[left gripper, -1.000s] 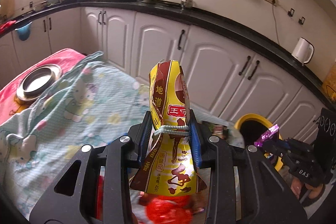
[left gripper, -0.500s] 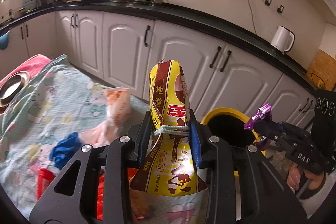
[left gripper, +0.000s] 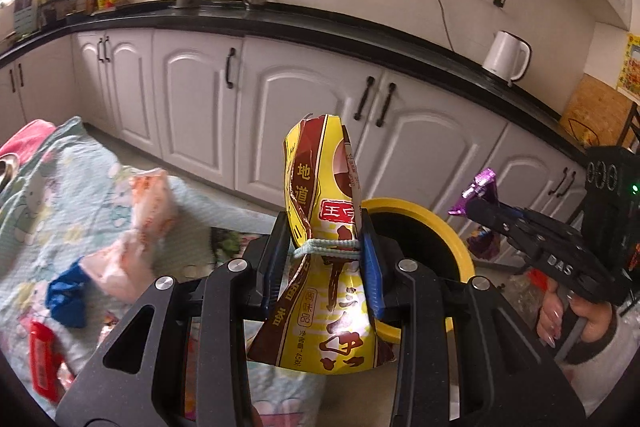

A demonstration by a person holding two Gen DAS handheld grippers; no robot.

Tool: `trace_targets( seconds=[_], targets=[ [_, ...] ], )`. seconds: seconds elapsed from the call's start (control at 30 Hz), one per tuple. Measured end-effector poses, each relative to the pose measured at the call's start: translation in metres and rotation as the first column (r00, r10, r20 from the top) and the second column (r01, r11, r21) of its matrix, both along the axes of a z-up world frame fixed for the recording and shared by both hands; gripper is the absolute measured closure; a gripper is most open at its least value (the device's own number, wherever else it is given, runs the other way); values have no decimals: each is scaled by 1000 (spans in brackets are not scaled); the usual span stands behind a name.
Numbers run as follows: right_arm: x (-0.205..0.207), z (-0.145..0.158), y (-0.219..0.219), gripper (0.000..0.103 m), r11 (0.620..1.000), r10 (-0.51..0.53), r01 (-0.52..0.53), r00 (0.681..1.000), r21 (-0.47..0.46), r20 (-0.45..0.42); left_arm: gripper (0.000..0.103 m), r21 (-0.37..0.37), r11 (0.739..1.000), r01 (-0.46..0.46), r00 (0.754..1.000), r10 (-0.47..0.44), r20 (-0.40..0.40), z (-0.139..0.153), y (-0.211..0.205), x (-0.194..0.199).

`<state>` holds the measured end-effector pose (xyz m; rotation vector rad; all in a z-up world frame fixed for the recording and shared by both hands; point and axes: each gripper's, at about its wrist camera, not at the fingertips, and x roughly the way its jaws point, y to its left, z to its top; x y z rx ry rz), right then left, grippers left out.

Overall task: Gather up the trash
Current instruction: 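Carry both held wrappers over the yellow bin, then open both grippers to drop the wrappers into the bin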

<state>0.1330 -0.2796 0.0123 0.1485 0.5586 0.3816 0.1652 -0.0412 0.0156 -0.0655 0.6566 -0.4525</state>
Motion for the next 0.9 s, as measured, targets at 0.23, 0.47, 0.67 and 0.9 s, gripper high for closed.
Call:
trace_targets(
  seconds=[0.23,0.47,0.67,0.9],
  targets=[
    [2,-12,-37,83,997,-81,81,996,0,-27,77,2,999,53,998,-53,-18,-11,-35,1],
    [6,-28,-62,83,990,-140,140,989,-13,-56,77,-7,996,89,995,-90,-41,-25,-67,9],
    [9,-46,-77,83,986,-168,167,981,-20,-94,77,-5,992,123,990,-123,-71,-41,-95,18],
    [14,-65,-87,83,983,-181,181,974,-13,-140,77,2,989,148,982,-146,-119,-67,-116,28]
  ],
)
